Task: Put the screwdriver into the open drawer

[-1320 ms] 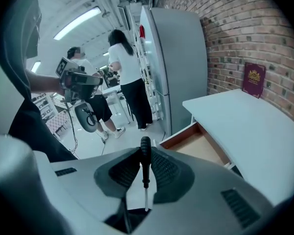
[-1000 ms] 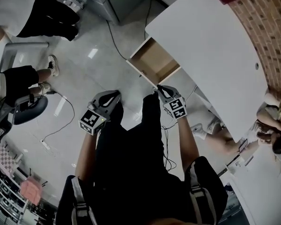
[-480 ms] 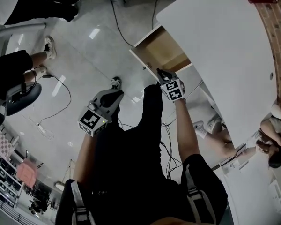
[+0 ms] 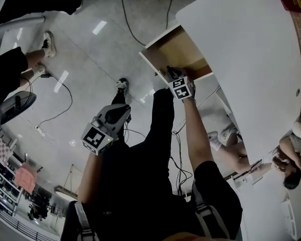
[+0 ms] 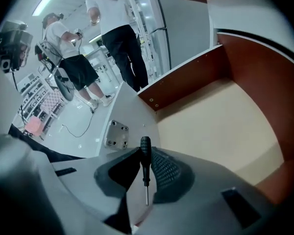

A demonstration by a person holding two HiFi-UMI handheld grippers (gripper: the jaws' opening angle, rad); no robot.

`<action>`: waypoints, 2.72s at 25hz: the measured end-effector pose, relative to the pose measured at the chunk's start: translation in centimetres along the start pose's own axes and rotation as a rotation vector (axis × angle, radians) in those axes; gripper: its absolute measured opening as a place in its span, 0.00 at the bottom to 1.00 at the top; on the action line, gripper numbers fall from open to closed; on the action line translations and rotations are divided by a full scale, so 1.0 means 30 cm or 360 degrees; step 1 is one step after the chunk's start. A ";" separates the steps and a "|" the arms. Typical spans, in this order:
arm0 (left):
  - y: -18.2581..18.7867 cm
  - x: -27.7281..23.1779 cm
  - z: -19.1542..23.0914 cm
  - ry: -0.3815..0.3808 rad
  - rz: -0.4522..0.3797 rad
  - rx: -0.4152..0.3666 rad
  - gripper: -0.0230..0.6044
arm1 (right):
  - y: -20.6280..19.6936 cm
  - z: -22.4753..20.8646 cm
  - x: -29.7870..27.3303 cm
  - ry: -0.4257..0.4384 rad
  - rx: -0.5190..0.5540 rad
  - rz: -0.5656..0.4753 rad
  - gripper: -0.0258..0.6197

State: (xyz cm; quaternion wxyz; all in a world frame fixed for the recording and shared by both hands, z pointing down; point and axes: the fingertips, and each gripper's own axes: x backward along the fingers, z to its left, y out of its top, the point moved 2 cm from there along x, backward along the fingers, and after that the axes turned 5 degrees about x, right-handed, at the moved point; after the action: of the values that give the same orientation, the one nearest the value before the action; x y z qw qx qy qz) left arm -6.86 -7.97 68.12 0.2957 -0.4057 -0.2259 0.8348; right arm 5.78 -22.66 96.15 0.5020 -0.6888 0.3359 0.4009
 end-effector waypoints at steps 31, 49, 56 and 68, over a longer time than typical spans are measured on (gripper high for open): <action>-0.037 0.027 0.010 -0.0047 -0.0019 0.0042 0.07 | 0.061 -0.095 0.001 -0.0240 0.0114 0.0068 0.24; 0.227 0.188 -0.251 -0.0283 -0.0080 -0.0388 0.07 | 0.182 0.285 0.770 -0.0259 -0.0250 -0.0450 0.13; 0.292 0.181 -0.371 -0.0421 -0.0129 -0.0556 0.07 | 0.215 0.474 1.073 -0.0396 -0.0182 -0.0648 0.13; 0.313 0.252 -0.467 -0.0578 -0.0067 -0.0781 0.07 | 0.244 0.676 1.258 -0.0659 -0.0279 -0.0869 0.13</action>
State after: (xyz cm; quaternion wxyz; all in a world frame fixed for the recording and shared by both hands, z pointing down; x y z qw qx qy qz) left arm -2.15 -7.72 50.26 0.1609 -0.3045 -0.4783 0.8078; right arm 12.18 -7.43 55.96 0.5872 -0.6978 -0.0051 0.4103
